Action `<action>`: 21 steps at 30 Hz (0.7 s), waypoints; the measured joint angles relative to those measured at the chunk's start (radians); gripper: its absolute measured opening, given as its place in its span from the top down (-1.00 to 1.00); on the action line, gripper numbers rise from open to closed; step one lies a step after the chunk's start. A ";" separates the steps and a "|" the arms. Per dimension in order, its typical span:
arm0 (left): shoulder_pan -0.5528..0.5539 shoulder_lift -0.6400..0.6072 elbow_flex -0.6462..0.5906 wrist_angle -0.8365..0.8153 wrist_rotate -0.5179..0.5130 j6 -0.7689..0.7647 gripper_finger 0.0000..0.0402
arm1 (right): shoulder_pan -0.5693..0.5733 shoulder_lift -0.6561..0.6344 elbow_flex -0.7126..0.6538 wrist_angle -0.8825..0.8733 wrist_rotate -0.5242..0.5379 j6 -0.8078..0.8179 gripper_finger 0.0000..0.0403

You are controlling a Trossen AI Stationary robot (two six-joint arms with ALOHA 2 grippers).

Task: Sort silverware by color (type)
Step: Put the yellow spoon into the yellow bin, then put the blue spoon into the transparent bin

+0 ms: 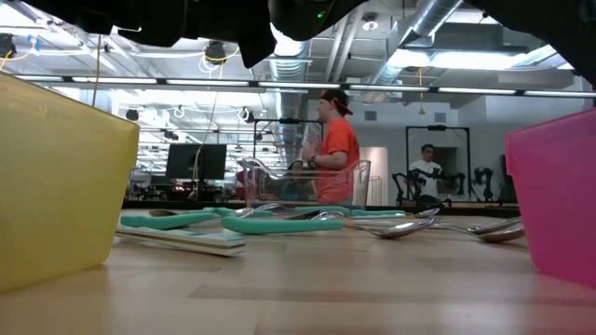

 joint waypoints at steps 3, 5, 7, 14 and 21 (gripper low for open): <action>0.000 0.000 0.000 0.000 0.000 0.000 0.12 | -0.002 0.000 0.000 -0.008 0.000 0.021 0.63; 0.000 0.000 0.000 0.000 0.000 0.001 0.12 | -0.002 0.000 0.000 -0.019 0.000 0.023 0.62; 0.000 0.000 0.000 0.000 0.000 0.001 0.12 | -0.003 0.000 0.000 -0.031 0.000 0.024 0.60; 0.000 0.000 0.000 -0.024 -0.007 0.000 0.12 | -0.006 0.000 0.000 -0.037 0.026 0.043 0.38; 0.000 0.000 0.000 -0.029 -0.009 0.000 0.12 | -0.011 0.000 0.000 -0.039 0.030 0.066 0.06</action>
